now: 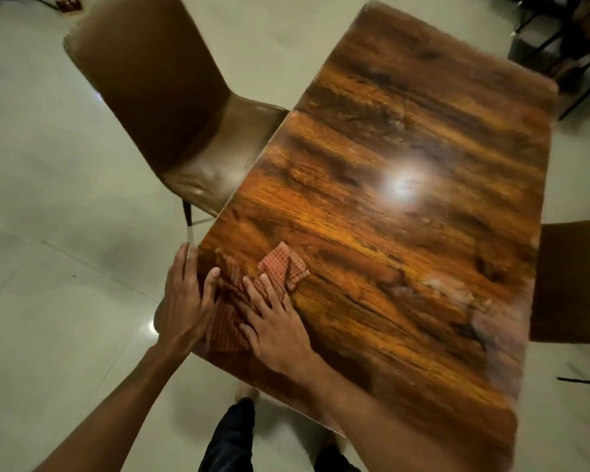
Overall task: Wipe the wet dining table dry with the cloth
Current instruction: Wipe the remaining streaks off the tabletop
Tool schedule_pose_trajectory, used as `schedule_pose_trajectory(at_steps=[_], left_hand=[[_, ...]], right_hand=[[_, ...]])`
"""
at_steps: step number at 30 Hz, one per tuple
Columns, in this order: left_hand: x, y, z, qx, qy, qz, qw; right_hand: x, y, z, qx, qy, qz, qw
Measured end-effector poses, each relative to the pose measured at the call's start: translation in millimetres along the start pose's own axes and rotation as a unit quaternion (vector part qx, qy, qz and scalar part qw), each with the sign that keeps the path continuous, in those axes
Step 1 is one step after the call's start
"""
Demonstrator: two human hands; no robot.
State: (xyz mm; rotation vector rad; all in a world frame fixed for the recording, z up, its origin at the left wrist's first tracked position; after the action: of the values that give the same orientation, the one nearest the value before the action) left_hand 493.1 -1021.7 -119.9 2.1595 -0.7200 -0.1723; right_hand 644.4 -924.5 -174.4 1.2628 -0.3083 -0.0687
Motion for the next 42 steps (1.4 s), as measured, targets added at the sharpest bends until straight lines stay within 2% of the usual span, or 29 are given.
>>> schedule_pose_trajectory(at_steps=[3,6,9,11,14,18,20,23,26,29,32,36,39,42], left_hand=[[22.7,-38.3,-43.1,-0.013,-0.046,0.028,0.998],[52.3,-91.2,-96.6,-0.027,-0.099,0.056,0.993],[80.3,-141.1,-150.7,-0.026,-0.138,0.084,0.987],[97.7,-172.8,-186.6,-0.023,-0.155,0.1,0.983],[117.2,-212.9,-229.0,-0.029,-0.175,0.117,0.977],[119.4,-243.1,-265.0,-0.052,-0.199,0.116,0.972],[112.0,-249.5,-273.8,-0.059,-0.198,0.108,0.973],[100.5,-252.0,-281.0,-0.064,-0.208,0.105,0.97],[95.2,-258.7,-289.9,-0.068,-0.208,0.114,0.969],[102.0,-268.1,-303.1,-0.072,-0.21,0.12,0.968],[116.3,-280.1,-310.0,-0.072,-0.212,0.137,0.965],[136.0,-294.3,-307.0,-0.071,-0.215,0.15,0.963],[147.8,-299.6,-299.5,-0.072,-0.211,0.159,0.962],[155.8,-299.0,-295.7,-0.071,-0.2,0.175,0.961]], right_hand=[[54.3,10.7,-86.9,-0.01,-0.057,-0.009,0.998],[108.2,36.7,-196.6,-0.005,-0.176,-0.015,0.984],[180.0,48.1,-265.8,-0.002,-0.264,-0.021,0.964],[227.1,43.2,-277.3,-0.023,-0.28,-0.026,0.959],[261.6,30.1,-256.0,-0.062,-0.279,-0.021,0.958],[222.5,37.7,-245.2,-0.06,-0.126,-0.009,0.99],[194.1,47.2,-271.2,-0.019,-0.098,0.005,0.995],[175.3,63.8,-340.9,-0.004,-0.169,-0.016,0.986],[212.1,71.3,-406.1,-0.034,-0.26,-0.045,0.964],[258.9,61.6,-409.2,-0.041,-0.303,-0.061,0.95],[297.2,31.3,-345.1,-0.057,-0.299,-0.068,0.95],[348.1,-5.9,-279.6,-0.094,-0.235,-0.071,0.965],[336.6,6.4,-321.7,-0.081,-0.194,-0.071,0.975],[292.9,39.3,-385.2,-0.061,-0.237,-0.05,0.968]])
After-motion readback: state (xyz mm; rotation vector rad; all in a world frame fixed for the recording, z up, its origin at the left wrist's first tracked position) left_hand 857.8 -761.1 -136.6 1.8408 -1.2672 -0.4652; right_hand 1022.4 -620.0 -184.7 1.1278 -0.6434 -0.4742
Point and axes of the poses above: each hand's wrist, its own x-axis away from the middle knuckle, its own y-axis out of the back of the hand, z = x × y, the point moved 4 cm from there along -x, towards the middle knuckle, and after that the axes turned 1 degree about -x, right-handed, at the moved point
